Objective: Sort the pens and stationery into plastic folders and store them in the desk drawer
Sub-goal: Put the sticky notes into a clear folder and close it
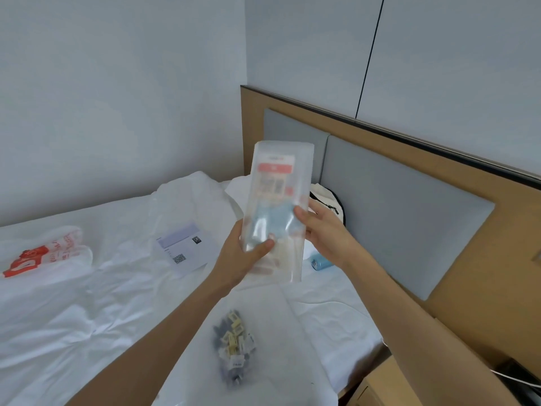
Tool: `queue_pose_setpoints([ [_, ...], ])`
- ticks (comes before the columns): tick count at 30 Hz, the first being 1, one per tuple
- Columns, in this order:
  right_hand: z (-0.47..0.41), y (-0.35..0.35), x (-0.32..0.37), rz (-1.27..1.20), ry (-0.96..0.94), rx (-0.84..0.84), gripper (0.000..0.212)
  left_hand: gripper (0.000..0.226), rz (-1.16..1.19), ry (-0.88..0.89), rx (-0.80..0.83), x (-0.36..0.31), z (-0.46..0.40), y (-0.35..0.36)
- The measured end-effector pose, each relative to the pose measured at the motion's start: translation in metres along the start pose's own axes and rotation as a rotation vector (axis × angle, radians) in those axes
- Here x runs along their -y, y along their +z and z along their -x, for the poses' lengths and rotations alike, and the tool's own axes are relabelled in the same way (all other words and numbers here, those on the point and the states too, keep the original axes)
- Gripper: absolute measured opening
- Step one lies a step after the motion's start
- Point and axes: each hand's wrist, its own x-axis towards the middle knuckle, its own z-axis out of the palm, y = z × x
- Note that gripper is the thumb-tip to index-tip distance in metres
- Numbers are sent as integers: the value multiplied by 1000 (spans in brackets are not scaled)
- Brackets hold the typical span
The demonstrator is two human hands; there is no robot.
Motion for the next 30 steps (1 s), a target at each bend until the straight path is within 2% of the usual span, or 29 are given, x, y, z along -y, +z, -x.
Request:
queue_pose_setpoints([
  [3,-4,0,0,-15,42,38,43,51,10,-33,39,4,5,-1],
  [7,-9,8,-12,-19,64,2,30,50,26,-75,72,10,10,-7],
  [13,-16,23,-28,-40,67,-53,24,57,53,-132,230,22,2,-29],
  [15,-18,30,-30,-43,67,-44,23,58,75,-151,231,23,-1,-36],
  [18,-23,43,-31,-41,65,-8,27,71,111,-172,96,20,-1,-42],
  [22,-30,68,-34,-67,65,79,30,54,46,-132,-72,18,13,-59],
  [30,-33,189,-58,-116,148,495,39,45,-20,-154,-449,21,92,-141],
])
